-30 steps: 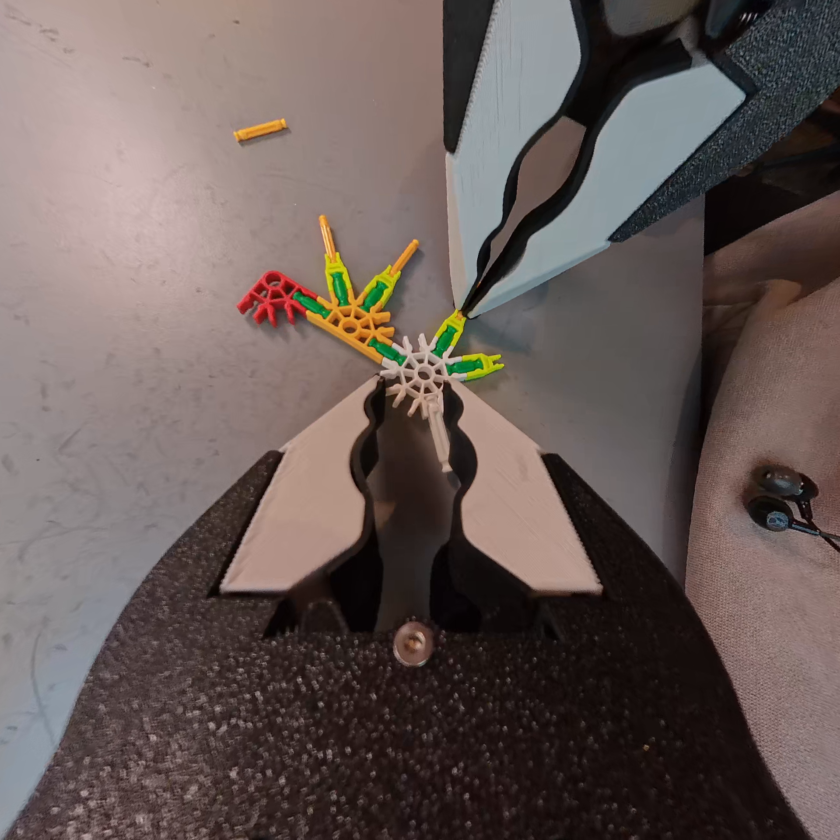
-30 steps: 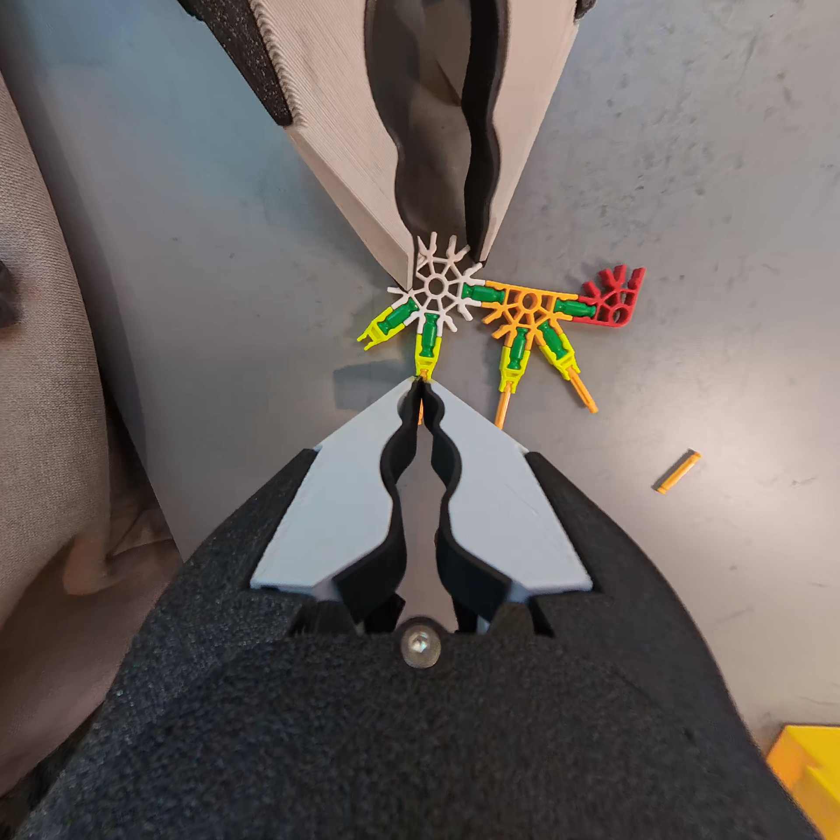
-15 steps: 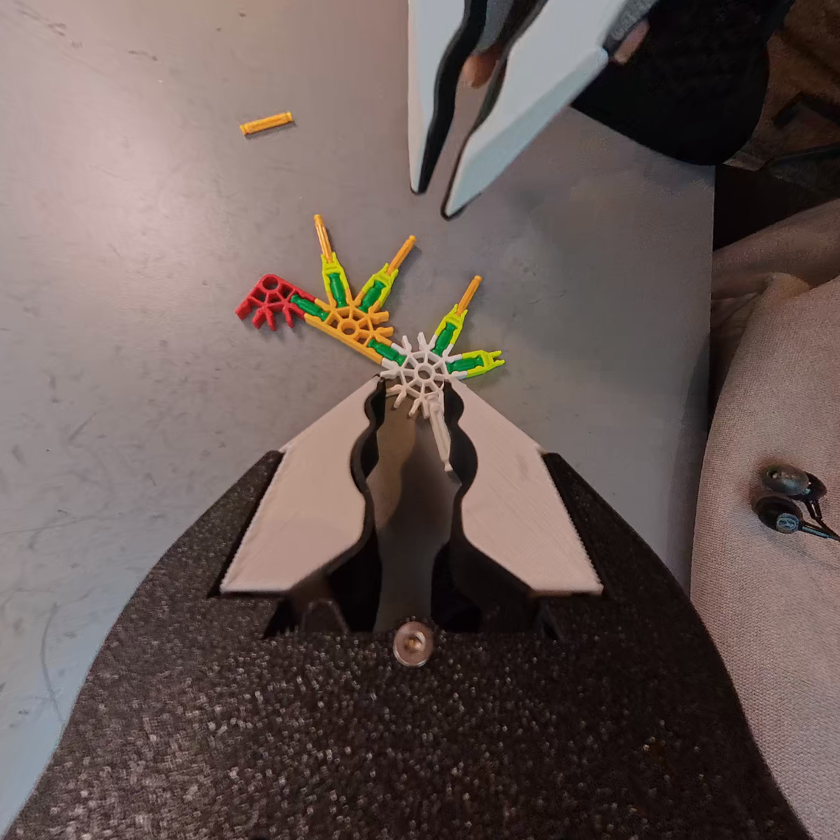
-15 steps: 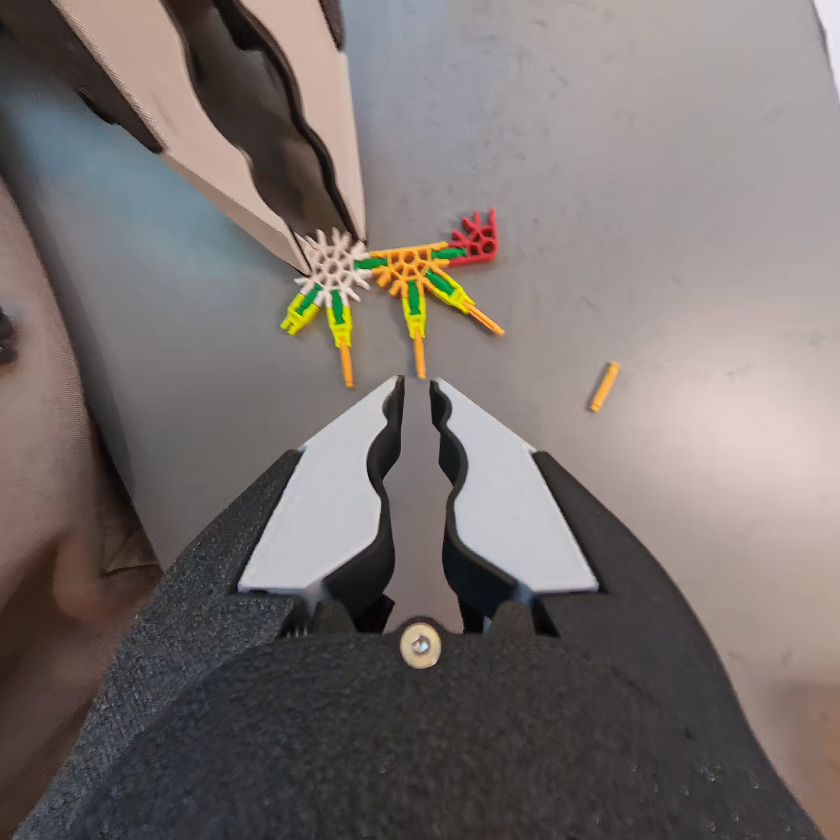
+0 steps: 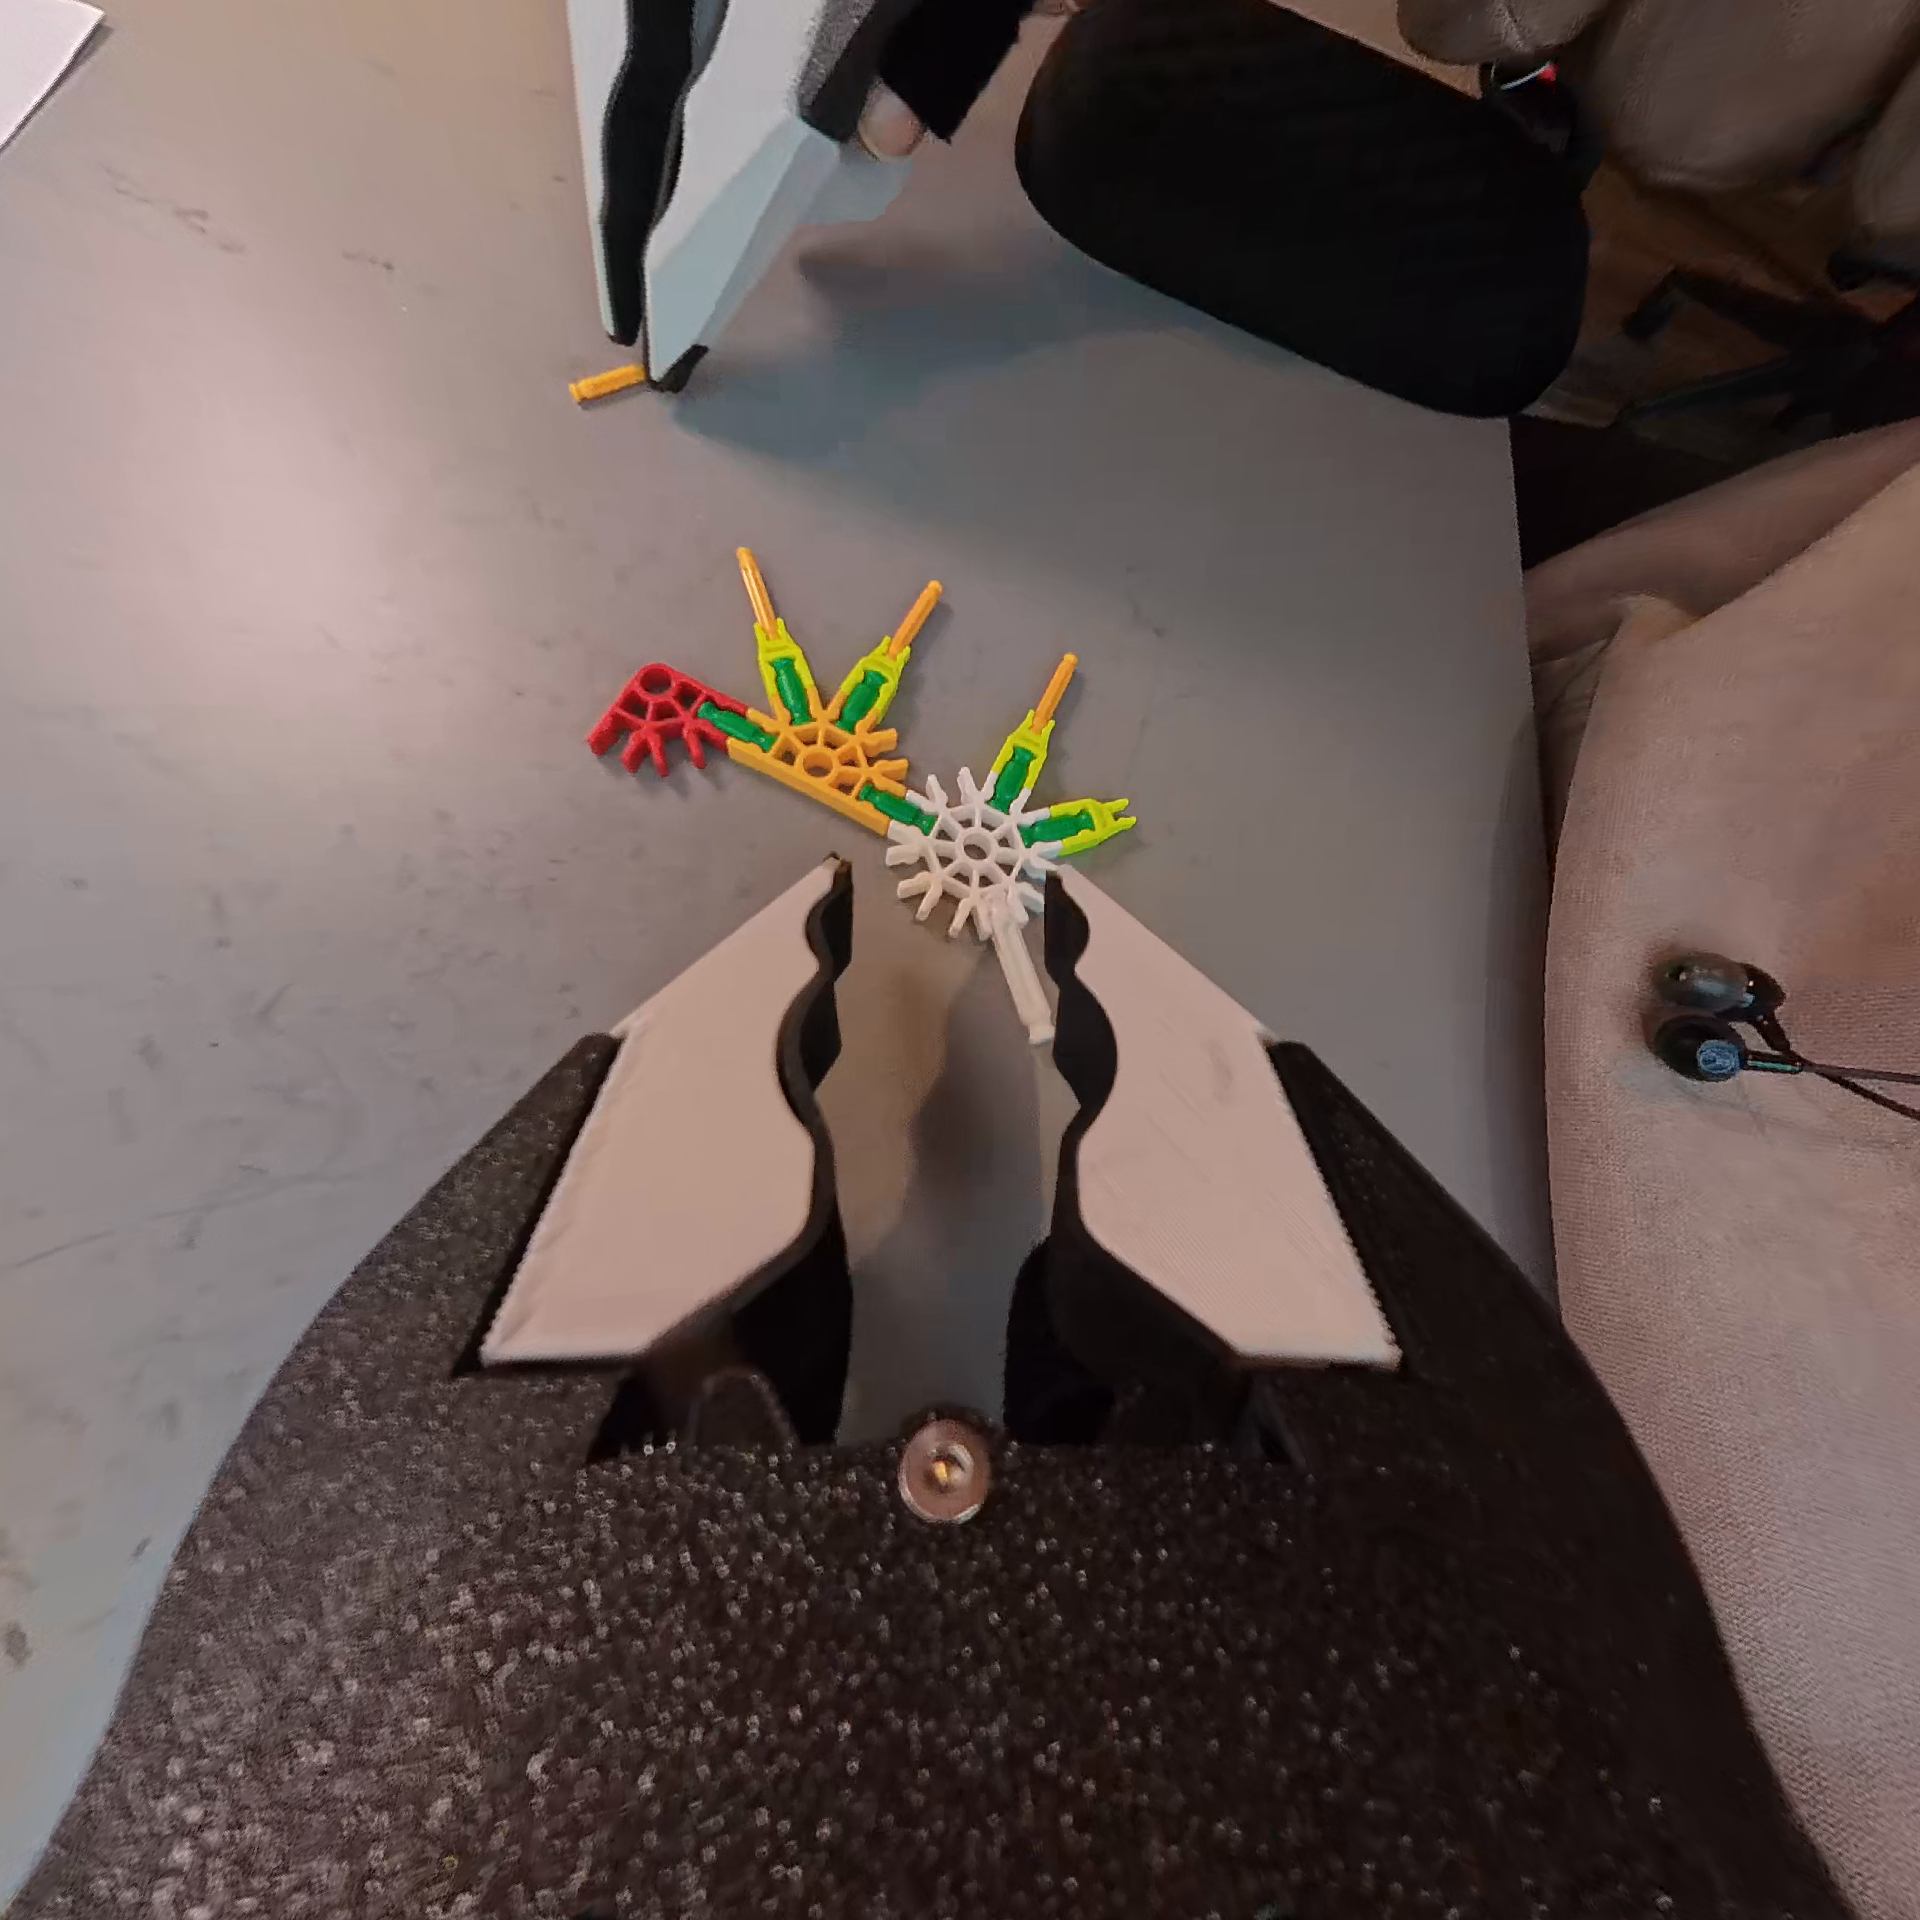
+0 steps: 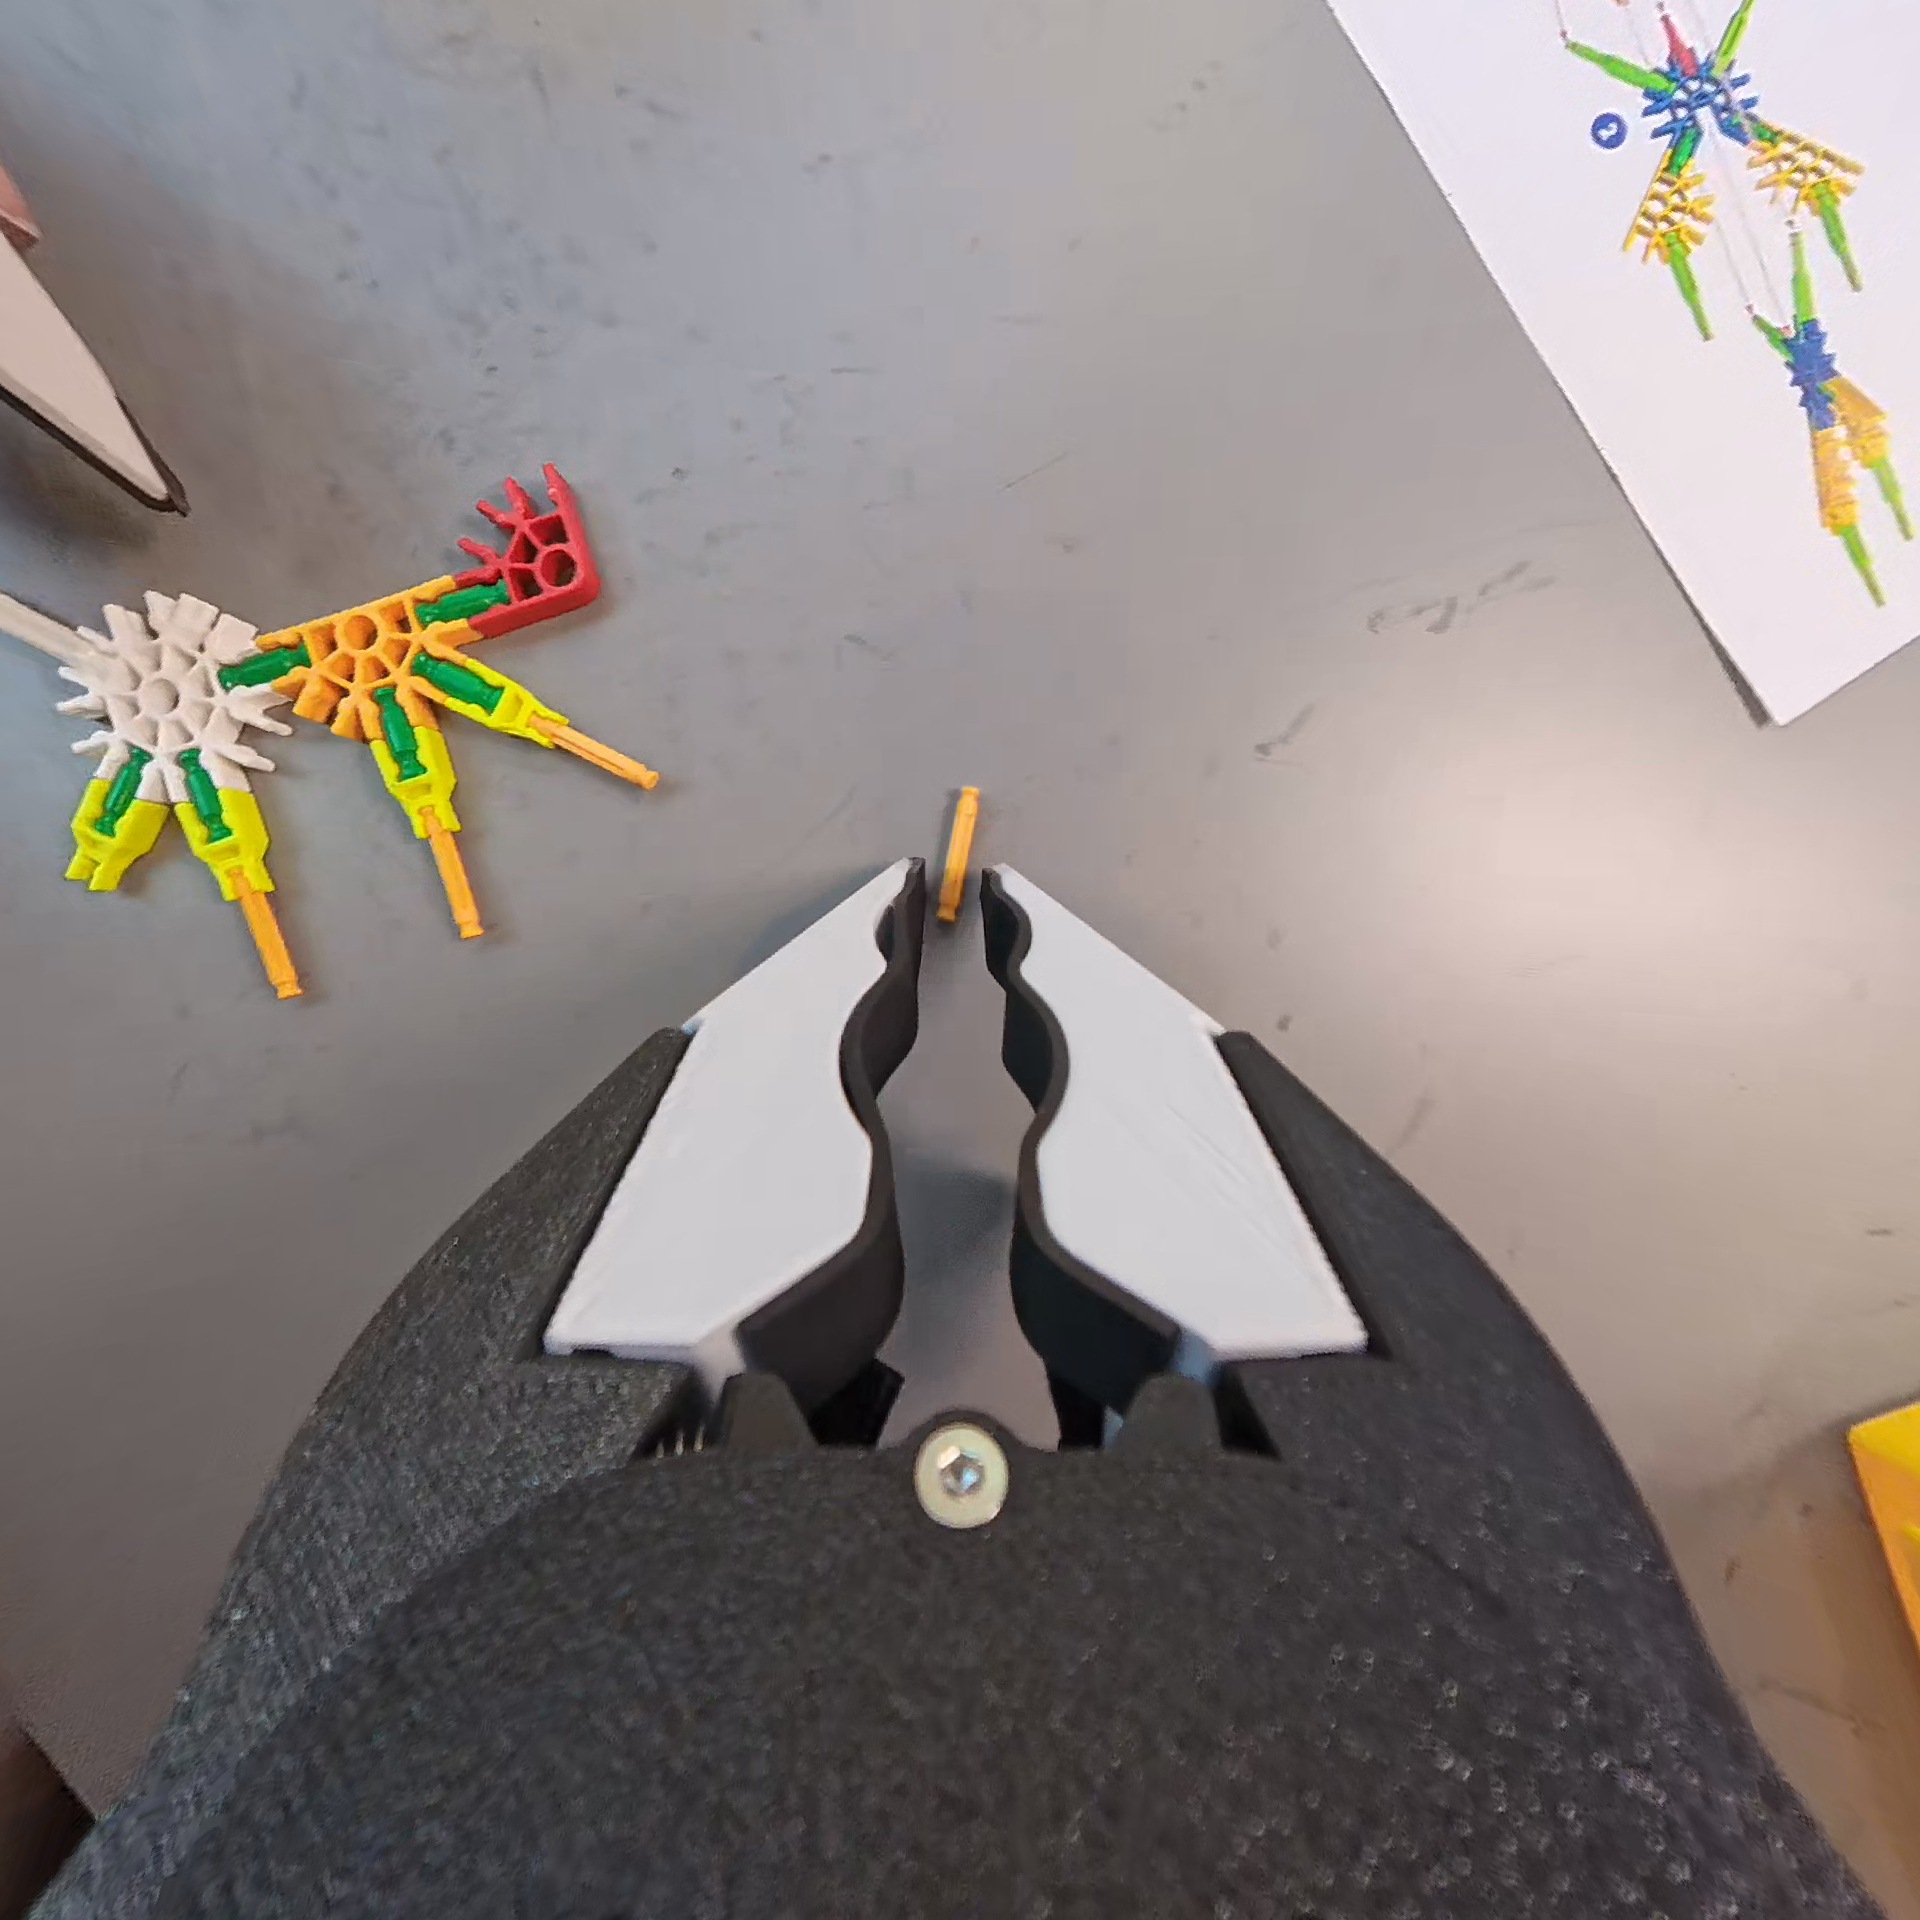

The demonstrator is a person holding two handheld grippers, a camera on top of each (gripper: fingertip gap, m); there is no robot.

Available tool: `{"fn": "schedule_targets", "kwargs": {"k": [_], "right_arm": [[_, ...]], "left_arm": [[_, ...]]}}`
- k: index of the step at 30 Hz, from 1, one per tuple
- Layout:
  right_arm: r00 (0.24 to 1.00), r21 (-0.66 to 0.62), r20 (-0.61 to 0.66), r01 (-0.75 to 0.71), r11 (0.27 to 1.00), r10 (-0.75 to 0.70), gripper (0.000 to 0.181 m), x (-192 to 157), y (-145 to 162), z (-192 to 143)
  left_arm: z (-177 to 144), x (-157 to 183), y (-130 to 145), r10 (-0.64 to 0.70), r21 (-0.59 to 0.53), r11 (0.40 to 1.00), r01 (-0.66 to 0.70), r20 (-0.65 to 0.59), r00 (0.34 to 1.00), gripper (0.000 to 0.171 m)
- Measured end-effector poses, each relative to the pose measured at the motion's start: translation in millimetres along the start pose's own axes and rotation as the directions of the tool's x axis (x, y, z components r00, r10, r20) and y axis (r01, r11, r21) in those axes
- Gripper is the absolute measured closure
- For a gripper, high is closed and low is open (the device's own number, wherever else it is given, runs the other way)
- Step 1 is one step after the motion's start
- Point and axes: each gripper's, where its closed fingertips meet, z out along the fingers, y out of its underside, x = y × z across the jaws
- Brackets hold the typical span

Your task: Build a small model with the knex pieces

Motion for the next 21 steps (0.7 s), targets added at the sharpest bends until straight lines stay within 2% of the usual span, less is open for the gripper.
{"fn": "schedule_targets", "kwargs": {"k": [3, 6, 10, 12, 14, 16, 21], "right_arm": [[0.999, -0.004, 0.044, -0.004, 1.000, 0.004, 0.179, -2.4, -2.3, 3.6], [0.995, -0.012, 0.075, 0.064, 0.998, -0.063, 0.180, -13.9, -1.1, 0.1], [0.956, 0.090, 0.237, 0.157, 0.984, -0.174, 0.180, -75.7, -13.8, -21.7], [0.908, 0.077, 0.339, 0.233, 0.969, -0.245, 0.180, -115.0, -5.7, -29.3], [0.878, 0.033, 0.365, 0.321, 0.946, -0.310, 0.180, -136.7, 8.7, -26.2], [0.874, 0.000, 0.355, 0.353, 0.936, -0.330, 0.180, -141.6, 17.1, -18.7], [0.891, -0.010, 0.304, 0.356, 0.934, -0.336, 0.180, -122.9, 14.4, -8.3]], "left_arm": [[4.0, 2.4, 5.3, 0.022, -0.036, 0.999, -0.022, -0.009, 1.000, 0.132], [7.8, 8.5, 12.0, 0.039, -0.077, 0.996, -0.042, -0.036, 0.999, 0.132], [8.7, 13.9, 13.8, 0.041, -0.089, 0.995, -0.046, -0.065, 0.997, 0.132], [8.4, 17.0, 14.3, 0.036, -0.092, 0.995, -0.044, -0.087, 0.996, 0.133], [8.7, 18.1, 14.5, 0.042, -0.094, 0.994, -0.051, -0.089, 0.995, 0.133], [9.1, 22.1, 15.3, 0.052, -0.099, 0.993, -0.063, -0.104, 0.993, 0.133], [12.2, 33.8, 15.2, 0.097, -0.098, 0.989, -0.111, -0.133, 0.986, 0.134]]}}
